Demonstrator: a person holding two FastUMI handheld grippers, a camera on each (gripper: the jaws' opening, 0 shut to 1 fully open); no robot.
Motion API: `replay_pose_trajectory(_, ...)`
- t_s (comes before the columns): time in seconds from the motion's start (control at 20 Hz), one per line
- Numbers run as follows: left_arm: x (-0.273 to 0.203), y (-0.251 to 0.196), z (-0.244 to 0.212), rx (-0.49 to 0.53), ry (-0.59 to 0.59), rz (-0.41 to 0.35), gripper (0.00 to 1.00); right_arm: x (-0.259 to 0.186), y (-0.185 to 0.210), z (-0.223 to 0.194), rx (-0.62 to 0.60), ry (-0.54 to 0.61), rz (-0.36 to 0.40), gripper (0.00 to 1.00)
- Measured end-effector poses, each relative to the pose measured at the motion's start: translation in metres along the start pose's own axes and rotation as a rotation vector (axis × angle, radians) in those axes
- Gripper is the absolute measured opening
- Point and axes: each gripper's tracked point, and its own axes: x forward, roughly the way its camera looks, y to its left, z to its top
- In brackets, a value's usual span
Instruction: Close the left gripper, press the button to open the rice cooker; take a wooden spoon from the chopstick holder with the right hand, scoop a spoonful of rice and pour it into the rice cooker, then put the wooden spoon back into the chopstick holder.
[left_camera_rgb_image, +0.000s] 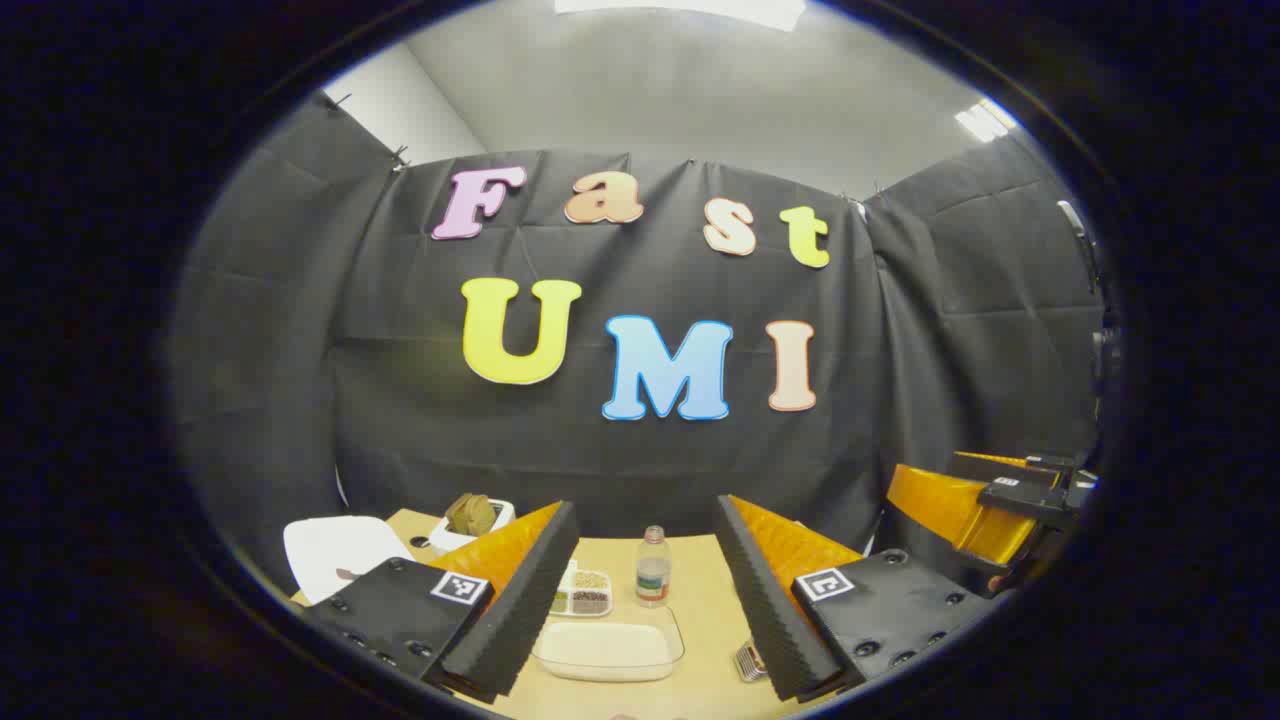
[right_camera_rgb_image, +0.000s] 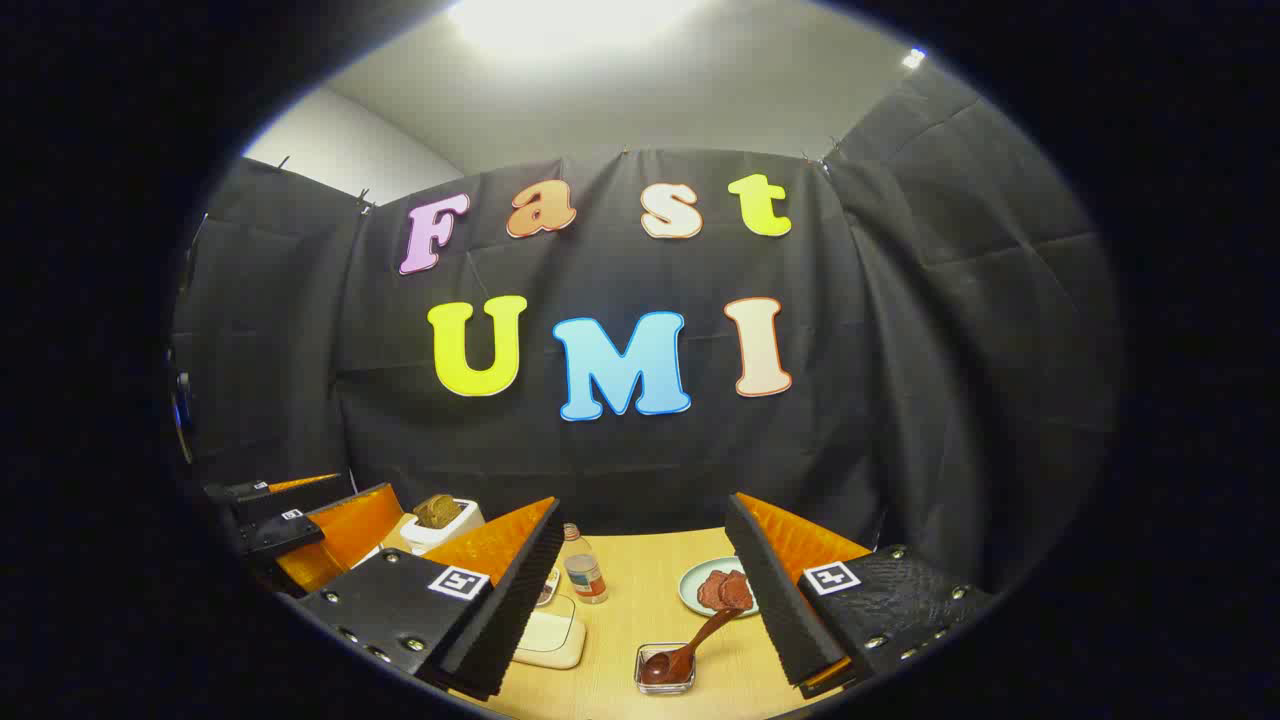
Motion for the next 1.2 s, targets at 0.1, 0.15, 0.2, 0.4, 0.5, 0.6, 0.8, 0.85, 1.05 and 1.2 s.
replay_pose_trajectory(0.1, 0.001, 0.003, 0.005, 0.009, -0.009, 0.02, 0.95, 0.003, -0.001, 0.001, 0.009, 0.0, 0.003, 0.98)
replay_pose_trajectory(0.15, 0.0, 0.004, 0.007, 0.006, -0.011, 0.026, 0.97, 0.004, 0.0, 0.001, 0.029, -0.004, 0.012, 0.99)
replay_pose_trajectory(0.2, 0.002, 0.005, 0.006, 0.002, -0.012, 0.033, 0.96, 0.006, 0.003, 0.001, 0.043, -0.014, 0.025, 0.98)
replay_pose_trajectory(0.4, 0.001, 0.009, 0.007, -0.003, -0.011, 0.054, 0.95, 0.009, 0.005, -0.004, 0.009, -0.004, 0.046, 0.98)
replay_pose_trajectory(0.5, 0.0, 0.013, 0.01, 0.009, -0.021, 0.077, 0.97, 0.01, 0.008, -0.002, 0.017, -0.006, 0.046, 0.98)
replay_pose_trajectory(0.6, -0.001, 0.014, 0.012, 0.02, -0.03, 0.083, 0.95, 0.012, 0.01, -0.003, 0.017, -0.001, 0.045, 0.98)
replay_pose_trajectory(0.8, -0.003, 0.021, 0.013, 0.018, -0.044, 0.093, 0.96, 0.012, 0.011, 0.004, 0.004, -0.02, 0.039, 0.98)
replay_pose_trajectory(0.85, -0.003, 0.023, 0.015, 0.014, -0.048, 0.096, 0.95, 0.01, 0.011, 0.005, 0.005, -0.021, 0.04, 0.99)
replay_pose_trajectory(1.05, -0.006, 0.032, 0.015, 0.04, -0.058, 0.114, 0.96, 0.007, 0.012, 0.004, -0.01, -0.025, 0.046, 0.94)
replay_pose_trajectory(1.2, -0.011, 0.031, 0.012, 0.018, -0.068, 0.091, 0.96, 0.001, 0.016, 0.01, -0.012, -0.049, 0.055, 0.98)
